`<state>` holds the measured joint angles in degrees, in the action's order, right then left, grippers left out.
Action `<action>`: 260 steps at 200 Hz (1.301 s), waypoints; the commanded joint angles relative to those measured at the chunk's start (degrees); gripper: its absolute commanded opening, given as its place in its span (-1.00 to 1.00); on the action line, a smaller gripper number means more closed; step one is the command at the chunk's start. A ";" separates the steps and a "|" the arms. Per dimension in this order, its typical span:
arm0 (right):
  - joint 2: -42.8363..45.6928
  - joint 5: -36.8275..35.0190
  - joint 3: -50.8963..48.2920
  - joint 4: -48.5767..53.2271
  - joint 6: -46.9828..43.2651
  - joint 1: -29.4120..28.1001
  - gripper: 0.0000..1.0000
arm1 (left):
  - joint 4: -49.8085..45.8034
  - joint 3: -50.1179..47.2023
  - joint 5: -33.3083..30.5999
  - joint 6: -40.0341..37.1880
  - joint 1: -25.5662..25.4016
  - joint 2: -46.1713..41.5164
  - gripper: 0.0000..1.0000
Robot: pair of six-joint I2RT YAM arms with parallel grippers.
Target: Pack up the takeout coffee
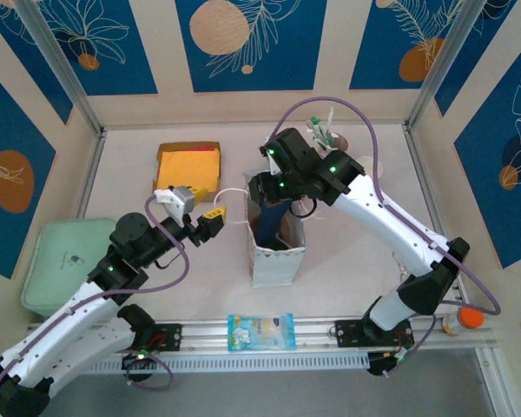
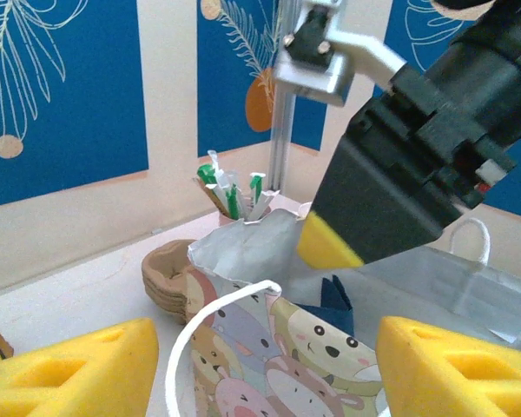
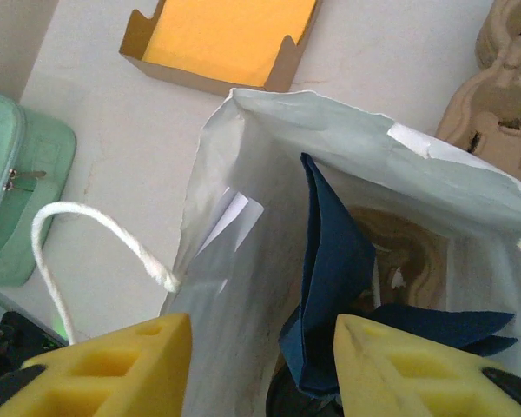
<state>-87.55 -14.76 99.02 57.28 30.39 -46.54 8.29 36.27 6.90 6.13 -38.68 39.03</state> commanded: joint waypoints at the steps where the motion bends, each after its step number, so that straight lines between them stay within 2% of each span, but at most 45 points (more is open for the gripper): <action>1: 2.32 -0.52 1.70 1.00 -0.77 -0.43 0.07 | -1.19 2.13 -1.99 0.40 -0.50 -1.21 0.36; 63: 4.83 -2.06 0.84 1.35 -1.11 0.05 0.44 | -8.21 4.75 -10.97 1.37 -0.41 0.12 0.51; 123: 7.72 -2.64 -1.36 1.08 -0.89 1.17 0.45 | -14.75 9.46 -10.47 2.66 -0.35 5.05 0.79; 164: 9.70 -2.87 -3.06 1.08 -1.08 2.57 0.47 | -14.74 9.56 -11.89 2.42 -0.35 6.04 0.83; 260: 14.40 -1.65 -7.68 -0.15 -2.00 7.32 0.57 | -16.99 10.31 -21.30 0.11 -0.16 5.55 0.91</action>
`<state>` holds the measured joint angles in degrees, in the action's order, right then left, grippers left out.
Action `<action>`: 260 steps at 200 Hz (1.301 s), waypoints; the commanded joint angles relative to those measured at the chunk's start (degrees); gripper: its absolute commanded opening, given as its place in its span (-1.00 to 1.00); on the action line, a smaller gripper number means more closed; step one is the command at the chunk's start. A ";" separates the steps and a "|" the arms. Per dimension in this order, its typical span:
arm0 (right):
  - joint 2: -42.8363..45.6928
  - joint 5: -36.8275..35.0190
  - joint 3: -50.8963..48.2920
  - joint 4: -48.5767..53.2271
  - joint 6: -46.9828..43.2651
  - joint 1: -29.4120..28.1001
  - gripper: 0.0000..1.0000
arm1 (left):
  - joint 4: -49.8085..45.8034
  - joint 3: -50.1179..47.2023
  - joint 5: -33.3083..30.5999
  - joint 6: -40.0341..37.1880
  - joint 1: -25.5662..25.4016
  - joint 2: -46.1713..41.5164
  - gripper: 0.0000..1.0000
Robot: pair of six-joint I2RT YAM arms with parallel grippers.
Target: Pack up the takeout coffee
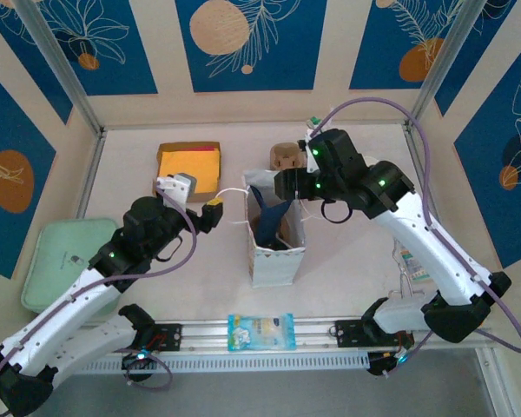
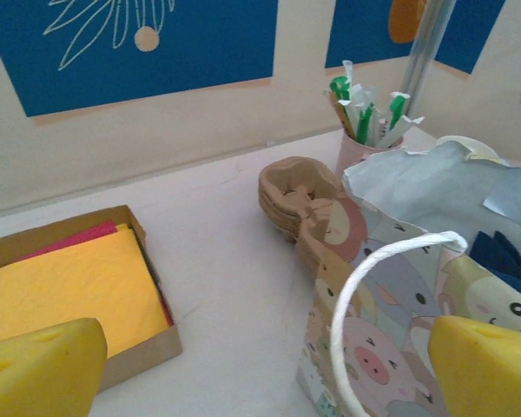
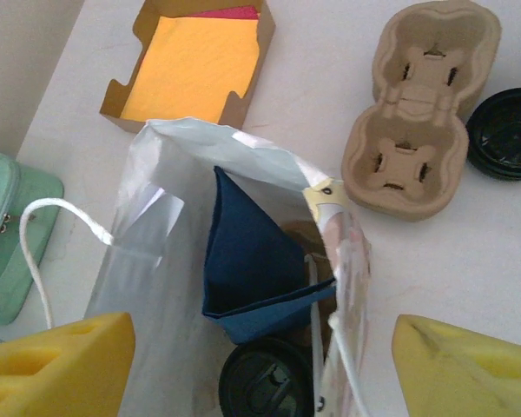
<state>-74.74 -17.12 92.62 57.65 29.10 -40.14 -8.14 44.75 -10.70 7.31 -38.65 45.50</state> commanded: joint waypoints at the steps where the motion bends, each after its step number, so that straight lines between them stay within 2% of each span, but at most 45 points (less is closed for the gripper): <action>1: 1.60 0.79 -1.38 -0.56 -0.71 0.97 0.57 | -0.51 1.83 -3.76 -1.07 -0.19 -0.93 0.91; 72: 3.81 1.68 -4.60 -0.61 -1.55 3.37 0.58 | -2.51 1.92 -7.87 0.42 0.56 -0.73 0.92; 160: 8.51 1.13 -8.49 -2.42 -3.67 7.44 0.66 | -0.15 0.09 -14.02 -4.74 0.69 -5.36 0.92; 260: 13.19 -5.00 -16.72 -8.77 -7.66 8.15 0.75 | -0.63 -1.64 -18.11 -6.85 0.69 -6.21 0.91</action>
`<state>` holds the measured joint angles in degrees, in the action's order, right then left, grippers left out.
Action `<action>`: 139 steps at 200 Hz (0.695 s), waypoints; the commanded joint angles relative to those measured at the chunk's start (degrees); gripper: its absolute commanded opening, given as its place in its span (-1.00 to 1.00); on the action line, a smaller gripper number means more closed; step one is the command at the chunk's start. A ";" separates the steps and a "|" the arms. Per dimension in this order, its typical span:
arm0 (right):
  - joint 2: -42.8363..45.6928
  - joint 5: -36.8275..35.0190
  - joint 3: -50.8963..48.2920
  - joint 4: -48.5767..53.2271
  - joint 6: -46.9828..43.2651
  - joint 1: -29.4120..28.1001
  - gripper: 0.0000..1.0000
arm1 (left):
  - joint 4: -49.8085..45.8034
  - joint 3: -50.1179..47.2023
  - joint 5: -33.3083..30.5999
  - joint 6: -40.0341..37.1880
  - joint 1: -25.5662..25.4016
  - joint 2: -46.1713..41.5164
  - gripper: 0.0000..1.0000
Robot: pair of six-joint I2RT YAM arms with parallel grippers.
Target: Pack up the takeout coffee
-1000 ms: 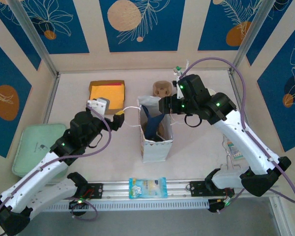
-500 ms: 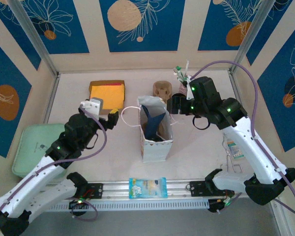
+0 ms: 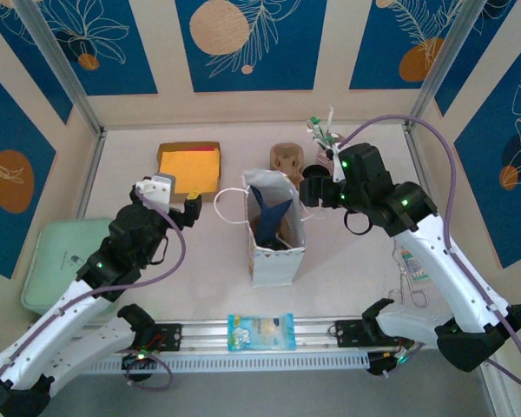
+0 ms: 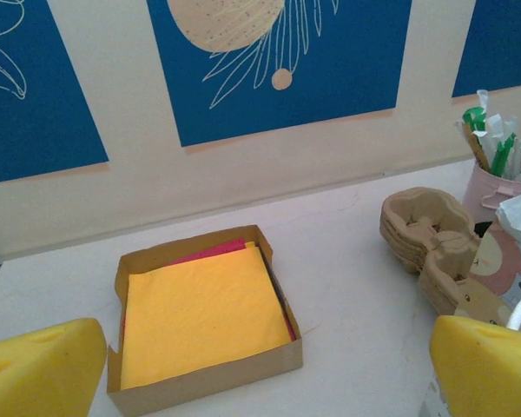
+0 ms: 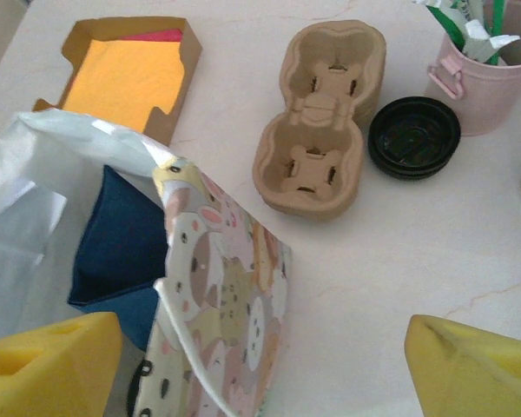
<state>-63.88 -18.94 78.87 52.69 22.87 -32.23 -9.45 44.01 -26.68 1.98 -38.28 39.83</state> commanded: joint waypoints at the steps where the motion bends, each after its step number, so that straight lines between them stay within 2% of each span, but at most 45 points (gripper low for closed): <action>1: 2.43 -3.28 -3.17 -4.03 -1.43 0.24 0.75 | 0.76 -0.92 -2.19 -1.53 0.36 -0.55 0.91; 9: 3.46 -3.58 -4.87 -5.63 -1.81 0.24 0.79 | 0.84 -1.08 -2.36 -1.63 0.34 -0.46 0.91; 13: 4.04 -3.75 -5.65 -6.50 -2.00 0.24 0.97 | 0.79 -1.15 -2.51 -1.63 0.32 -0.46 0.91; 15: 4.31 -3.76 -6.07 -6.93 -1.99 0.24 1.00 | 0.81 -1.24 -2.57 -1.63 0.31 -0.46 0.91; 85: 15.92 -6.66 -20.78 -18.62 -1.12 0.58 0.98 | 2.91 -3.31 -3.35 -2.07 0.38 -0.28 0.91; 139: 18.79 -6.03 -22.88 -18.29 -2.08 1.27 0.98 | 3.74 -4.68 -3.12 -1.80 0.31 -0.49 0.91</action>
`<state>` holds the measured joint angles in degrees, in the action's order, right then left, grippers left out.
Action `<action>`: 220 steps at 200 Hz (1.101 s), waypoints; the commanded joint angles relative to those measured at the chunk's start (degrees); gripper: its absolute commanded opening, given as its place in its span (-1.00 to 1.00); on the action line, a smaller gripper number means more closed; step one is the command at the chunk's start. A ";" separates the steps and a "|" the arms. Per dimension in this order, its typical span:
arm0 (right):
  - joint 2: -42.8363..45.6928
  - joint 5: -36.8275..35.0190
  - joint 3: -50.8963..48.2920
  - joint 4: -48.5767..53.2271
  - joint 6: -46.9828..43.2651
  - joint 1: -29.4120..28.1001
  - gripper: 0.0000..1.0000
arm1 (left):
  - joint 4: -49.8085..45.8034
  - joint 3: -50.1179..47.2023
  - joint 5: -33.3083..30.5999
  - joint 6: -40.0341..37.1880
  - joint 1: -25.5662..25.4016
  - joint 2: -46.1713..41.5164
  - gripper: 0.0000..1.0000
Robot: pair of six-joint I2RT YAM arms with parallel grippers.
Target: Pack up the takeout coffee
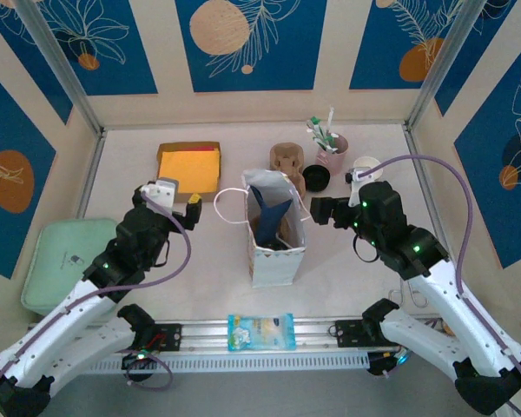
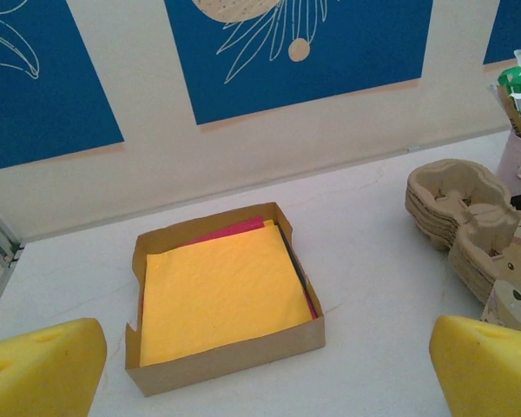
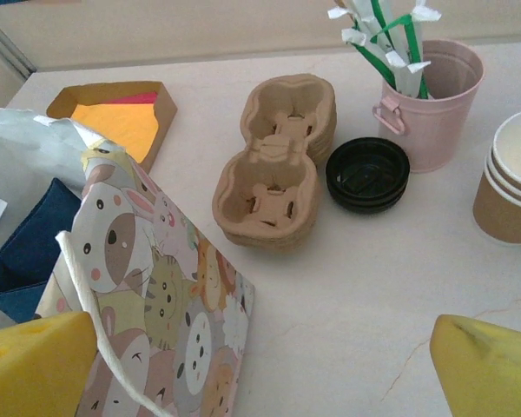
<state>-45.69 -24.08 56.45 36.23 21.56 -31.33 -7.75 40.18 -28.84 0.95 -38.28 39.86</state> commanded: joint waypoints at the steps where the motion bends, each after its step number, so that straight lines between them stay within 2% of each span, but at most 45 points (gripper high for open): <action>1: 0.60 -0.89 -0.46 -1.80 -0.79 0.38 0.98 | 2.04 -0.87 -0.95 -0.78 0.31 -0.50 0.91; 65: 2.30 -2.23 -2.96 -1.81 -0.42 0.70 0.98 | 3.12 -2.69 -1.47 -0.95 0.31 -1.27 0.91; 95: 3.58 -2.86 -5.20 -2.64 -0.55 1.12 0.98 | 3.92 -3.91 -2.20 -0.95 0.31 -1.27 1.00; 220: 7.76 -5.19 -14.11 -6.85 -2.44 2.33 0.98 | 7.41 -9.78 -5.21 -0.68 0.33 -1.51 0.99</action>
<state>-39.51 -27.70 43.88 31.51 19.90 -29.32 -2.94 31.88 -32.08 0.93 -38.28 39.27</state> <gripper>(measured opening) 0.991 0.995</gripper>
